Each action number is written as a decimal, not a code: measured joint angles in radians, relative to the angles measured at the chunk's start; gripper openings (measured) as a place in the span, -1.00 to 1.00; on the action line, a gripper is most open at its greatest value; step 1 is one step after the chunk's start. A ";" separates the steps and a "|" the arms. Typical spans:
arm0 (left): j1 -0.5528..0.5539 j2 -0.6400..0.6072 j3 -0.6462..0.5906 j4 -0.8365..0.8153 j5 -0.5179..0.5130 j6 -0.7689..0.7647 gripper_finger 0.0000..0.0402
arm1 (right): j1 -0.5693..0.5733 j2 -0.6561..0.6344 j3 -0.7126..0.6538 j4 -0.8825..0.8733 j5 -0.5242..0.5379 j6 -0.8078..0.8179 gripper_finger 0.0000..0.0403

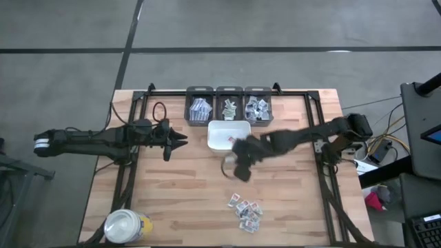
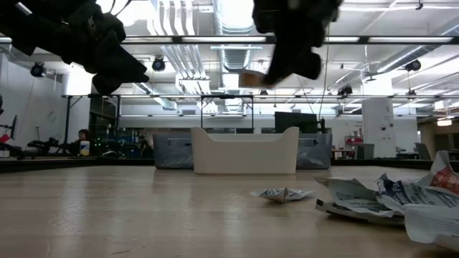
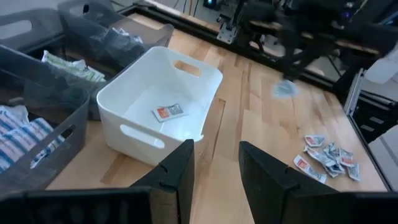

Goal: Pick & Place First Aid Supplies
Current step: Put the orange ointment pack into the white bin

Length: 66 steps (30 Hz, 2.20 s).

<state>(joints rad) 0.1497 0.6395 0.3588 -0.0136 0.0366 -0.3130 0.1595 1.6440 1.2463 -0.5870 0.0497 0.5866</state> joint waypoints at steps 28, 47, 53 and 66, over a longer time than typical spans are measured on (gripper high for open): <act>0.000 -0.001 0.000 0.147 -0.038 0.046 -0.40 | -0.405 0.251 0.203 -0.095 0.029 -0.409 -0.95; 0.000 0.000 0.000 0.149 -0.038 0.024 -0.40 | -0.413 0.326 0.202 -0.090 -0.074 -0.564 -0.81; 0.000 0.000 0.000 0.149 -0.038 0.024 -0.40 | -0.414 0.326 0.202 -0.090 -0.095 -0.563 -0.61; 0.000 0.000 0.000 0.142 -0.034 -0.055 -0.40 | -0.369 0.197 0.205 -0.142 -0.242 -0.534 -0.46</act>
<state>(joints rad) 0.1497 0.6395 0.3588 0.1282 0.0023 -0.3682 -0.2094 1.8413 1.4509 -0.7292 -0.1927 0.0526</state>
